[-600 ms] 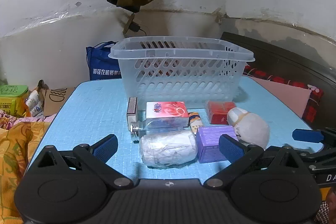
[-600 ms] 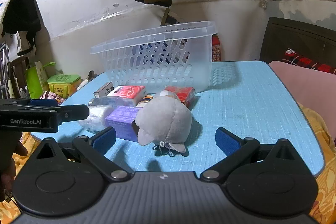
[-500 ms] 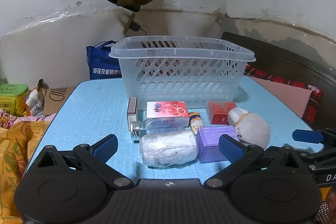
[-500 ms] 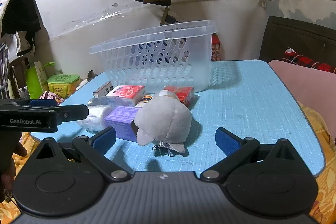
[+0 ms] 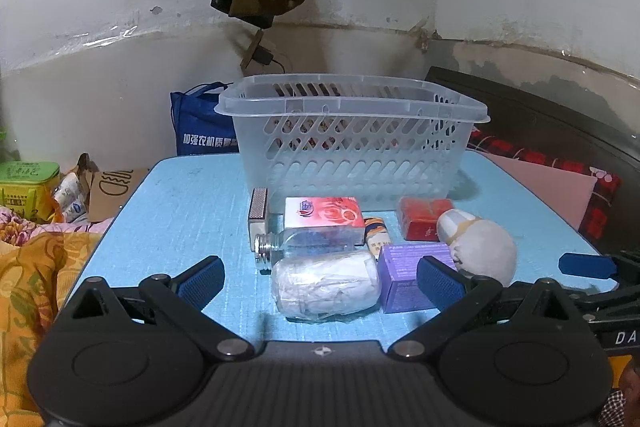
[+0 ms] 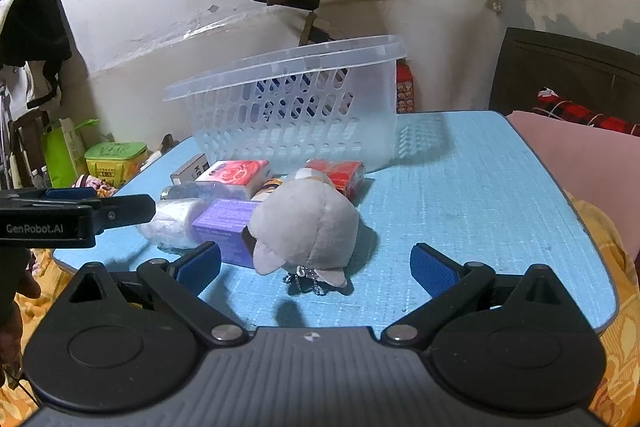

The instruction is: Organize objects

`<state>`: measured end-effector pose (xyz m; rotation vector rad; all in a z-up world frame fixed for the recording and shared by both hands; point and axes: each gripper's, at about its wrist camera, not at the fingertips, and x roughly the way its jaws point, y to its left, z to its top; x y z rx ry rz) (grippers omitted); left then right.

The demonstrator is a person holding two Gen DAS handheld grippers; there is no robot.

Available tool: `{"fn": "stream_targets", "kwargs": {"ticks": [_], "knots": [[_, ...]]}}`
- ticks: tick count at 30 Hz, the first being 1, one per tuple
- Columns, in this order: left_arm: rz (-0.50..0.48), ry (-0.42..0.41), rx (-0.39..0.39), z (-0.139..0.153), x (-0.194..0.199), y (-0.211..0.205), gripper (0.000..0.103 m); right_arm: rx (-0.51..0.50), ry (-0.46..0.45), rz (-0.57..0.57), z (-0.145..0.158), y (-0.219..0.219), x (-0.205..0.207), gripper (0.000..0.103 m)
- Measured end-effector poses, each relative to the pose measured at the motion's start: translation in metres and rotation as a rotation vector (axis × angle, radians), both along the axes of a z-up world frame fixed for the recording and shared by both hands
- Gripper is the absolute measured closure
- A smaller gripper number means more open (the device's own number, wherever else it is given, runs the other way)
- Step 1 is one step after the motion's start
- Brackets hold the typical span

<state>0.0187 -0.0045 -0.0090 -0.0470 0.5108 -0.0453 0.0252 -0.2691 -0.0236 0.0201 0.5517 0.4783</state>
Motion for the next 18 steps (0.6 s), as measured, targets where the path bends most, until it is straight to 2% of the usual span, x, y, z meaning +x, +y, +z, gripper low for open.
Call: {"fn": "stream_targets", "kwargs": {"ticks": [18], "knots": [[-0.003,0.019,-0.002,-0.0058,0.0007,0.0000,0.000,0.013,0.017,-0.008,-0.0045,-0.0018,0.0011,0.000]]}}
